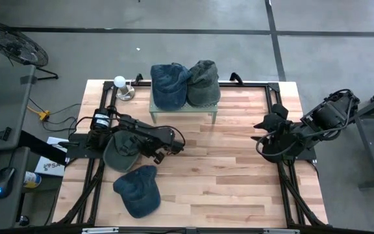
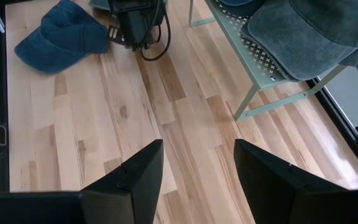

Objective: Pick & Place hat
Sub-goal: Stack the gray cap on the stacked gray cap on the shelf

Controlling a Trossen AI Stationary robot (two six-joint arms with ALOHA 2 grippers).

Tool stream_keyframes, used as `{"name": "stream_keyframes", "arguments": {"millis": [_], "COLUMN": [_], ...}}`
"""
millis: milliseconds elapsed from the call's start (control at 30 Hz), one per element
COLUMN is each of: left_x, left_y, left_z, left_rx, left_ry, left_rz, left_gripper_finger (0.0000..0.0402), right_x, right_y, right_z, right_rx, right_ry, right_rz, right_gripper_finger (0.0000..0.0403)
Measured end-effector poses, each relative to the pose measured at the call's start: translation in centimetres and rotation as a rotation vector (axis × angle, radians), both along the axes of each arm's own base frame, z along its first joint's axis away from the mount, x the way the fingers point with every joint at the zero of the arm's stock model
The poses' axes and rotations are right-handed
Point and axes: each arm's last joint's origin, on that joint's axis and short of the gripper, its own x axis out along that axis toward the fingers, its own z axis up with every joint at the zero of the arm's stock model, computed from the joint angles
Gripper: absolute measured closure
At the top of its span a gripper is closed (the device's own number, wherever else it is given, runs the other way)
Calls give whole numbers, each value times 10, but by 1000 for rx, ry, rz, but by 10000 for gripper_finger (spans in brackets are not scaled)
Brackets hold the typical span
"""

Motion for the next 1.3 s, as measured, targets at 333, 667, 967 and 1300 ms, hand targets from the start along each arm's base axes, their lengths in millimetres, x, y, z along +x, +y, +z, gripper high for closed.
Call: {"name": "stream_keyframes", "arguments": {"millis": [333, 667, 967, 1300], "left_x": [19, 61, 58, 63], "left_y": [-8, -38, -70, -97], "left_z": [35, 136, 240, 297], "left_rx": [-46, -103, -77, 69], "left_ry": [-60, -456, -893, -1483], "left_rz": [-60, -180, -290, -468], "left_gripper_finger": [393, 396, 396, 396], "right_x": [0, 0, 0, 9], "right_y": [0, 0, 1, 9], "right_z": [0, 0, -1, 7], "right_rx": [-1, -11, 6, 56], "right_ry": [5, 16, 33, -65], "right_rz": [9, 33, 59, 149], "right_gripper_finger": [213, 213, 213, 213]}}
